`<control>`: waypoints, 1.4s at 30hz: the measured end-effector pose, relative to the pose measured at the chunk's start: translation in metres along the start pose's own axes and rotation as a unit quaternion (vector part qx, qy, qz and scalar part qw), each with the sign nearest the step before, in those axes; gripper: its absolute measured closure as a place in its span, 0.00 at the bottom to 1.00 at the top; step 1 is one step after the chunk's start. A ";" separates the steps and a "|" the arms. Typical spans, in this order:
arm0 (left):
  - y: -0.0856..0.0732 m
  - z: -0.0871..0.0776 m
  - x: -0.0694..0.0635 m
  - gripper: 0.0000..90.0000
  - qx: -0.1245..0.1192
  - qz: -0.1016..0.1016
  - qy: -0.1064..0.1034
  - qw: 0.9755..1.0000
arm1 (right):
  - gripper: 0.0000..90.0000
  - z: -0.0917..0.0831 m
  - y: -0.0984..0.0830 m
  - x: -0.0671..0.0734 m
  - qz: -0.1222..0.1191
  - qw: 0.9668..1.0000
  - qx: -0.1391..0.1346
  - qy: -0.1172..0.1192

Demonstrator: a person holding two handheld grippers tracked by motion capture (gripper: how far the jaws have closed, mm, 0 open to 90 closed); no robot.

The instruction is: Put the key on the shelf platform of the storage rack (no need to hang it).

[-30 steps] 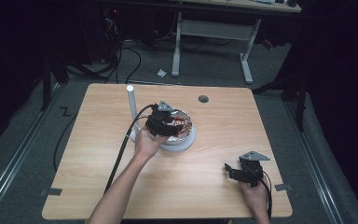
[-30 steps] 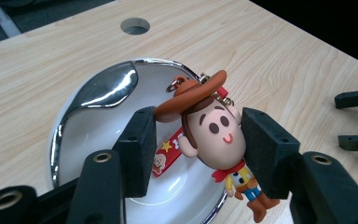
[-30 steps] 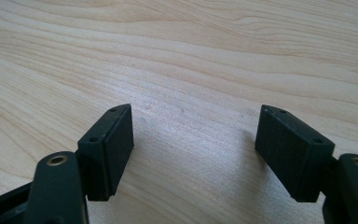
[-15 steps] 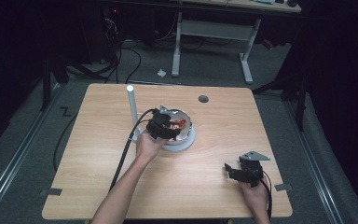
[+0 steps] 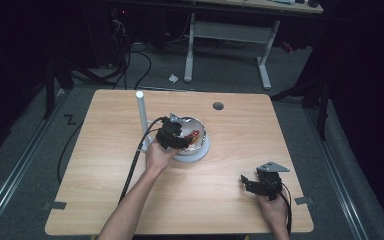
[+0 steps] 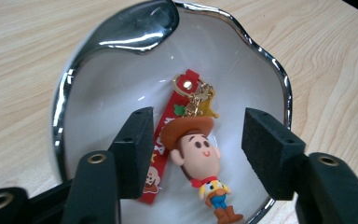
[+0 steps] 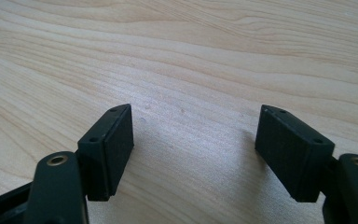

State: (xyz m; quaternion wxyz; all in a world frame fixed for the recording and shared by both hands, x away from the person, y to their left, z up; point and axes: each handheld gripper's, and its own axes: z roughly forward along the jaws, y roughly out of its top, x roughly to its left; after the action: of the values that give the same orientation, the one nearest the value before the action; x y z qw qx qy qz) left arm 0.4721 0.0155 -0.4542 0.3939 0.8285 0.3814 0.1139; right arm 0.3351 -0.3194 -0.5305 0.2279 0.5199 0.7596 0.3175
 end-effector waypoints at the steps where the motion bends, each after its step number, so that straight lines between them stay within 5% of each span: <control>1: 0.000 -0.003 0.000 0.47 -0.003 0.001 0.001 1.000 | 0.31 0.000 0.000 0.000 0.000 1.000 0.000 0.000; 18: -0.004 -0.057 0.006 0.37 -0.047 -0.003 -0.001 0.999 | 0.31 0.000 0.000 0.000 0.000 1.000 0.000 0.000; 42: -0.023 -0.103 0.018 0.33 -0.072 -0.026 0.006 0.997 | 0.31 0.000 0.000 0.000 0.001 1.000 0.000 0.000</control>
State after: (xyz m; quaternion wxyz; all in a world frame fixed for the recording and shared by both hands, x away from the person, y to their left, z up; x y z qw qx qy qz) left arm 0.4219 0.0963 -0.4044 0.4533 0.7868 0.3962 0.1361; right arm 0.3351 -0.3192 -0.5305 0.2277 0.5204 0.7592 0.3176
